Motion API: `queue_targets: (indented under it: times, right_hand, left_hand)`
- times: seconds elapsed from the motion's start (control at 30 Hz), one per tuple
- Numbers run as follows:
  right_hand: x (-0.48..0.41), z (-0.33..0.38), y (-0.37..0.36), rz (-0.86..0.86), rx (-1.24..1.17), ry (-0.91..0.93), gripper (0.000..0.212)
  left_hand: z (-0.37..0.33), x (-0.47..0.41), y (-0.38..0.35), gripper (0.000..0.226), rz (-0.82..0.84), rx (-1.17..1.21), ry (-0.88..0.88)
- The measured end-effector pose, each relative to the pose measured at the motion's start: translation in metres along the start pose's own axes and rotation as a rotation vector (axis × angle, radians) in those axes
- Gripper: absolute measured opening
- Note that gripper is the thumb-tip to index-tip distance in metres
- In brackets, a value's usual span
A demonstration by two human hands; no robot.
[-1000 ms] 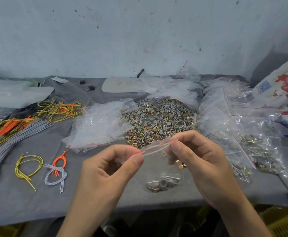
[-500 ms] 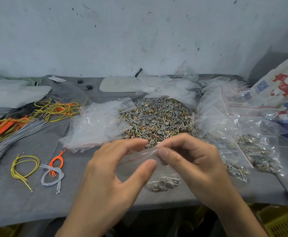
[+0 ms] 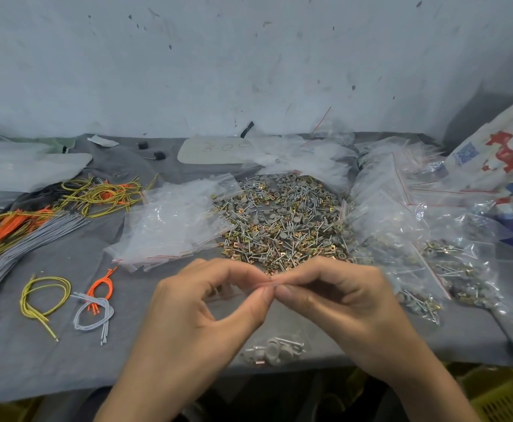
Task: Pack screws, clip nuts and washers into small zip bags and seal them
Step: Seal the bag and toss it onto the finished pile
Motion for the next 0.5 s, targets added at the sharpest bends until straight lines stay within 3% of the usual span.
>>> queue_targets:
  times: [0.3,0.5]
  right_hand:
    - [0.0025,0.001,-0.0056,0.011,0.1,0.037,0.009]
    - [0.0052,-0.001,-0.0036,-0.058,-0.027,0.021,0.007]
  left_hand:
    - [0.0014,0.0002,-0.0023,0.016,0.006,-0.034,0.024]
    - [0.0079,-0.001,0.0007,0.012,-0.015,-0.017,0.034]
Point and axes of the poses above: each hand's wrist, its own x-axis away from the middle knuckle, its own y-axis out of the back of the hand, z = x × y, the point moved 5 cm from there along -x, towards the middle knuckle, and after that the axes turned 14 degrees about y, right-handed, at the moved point
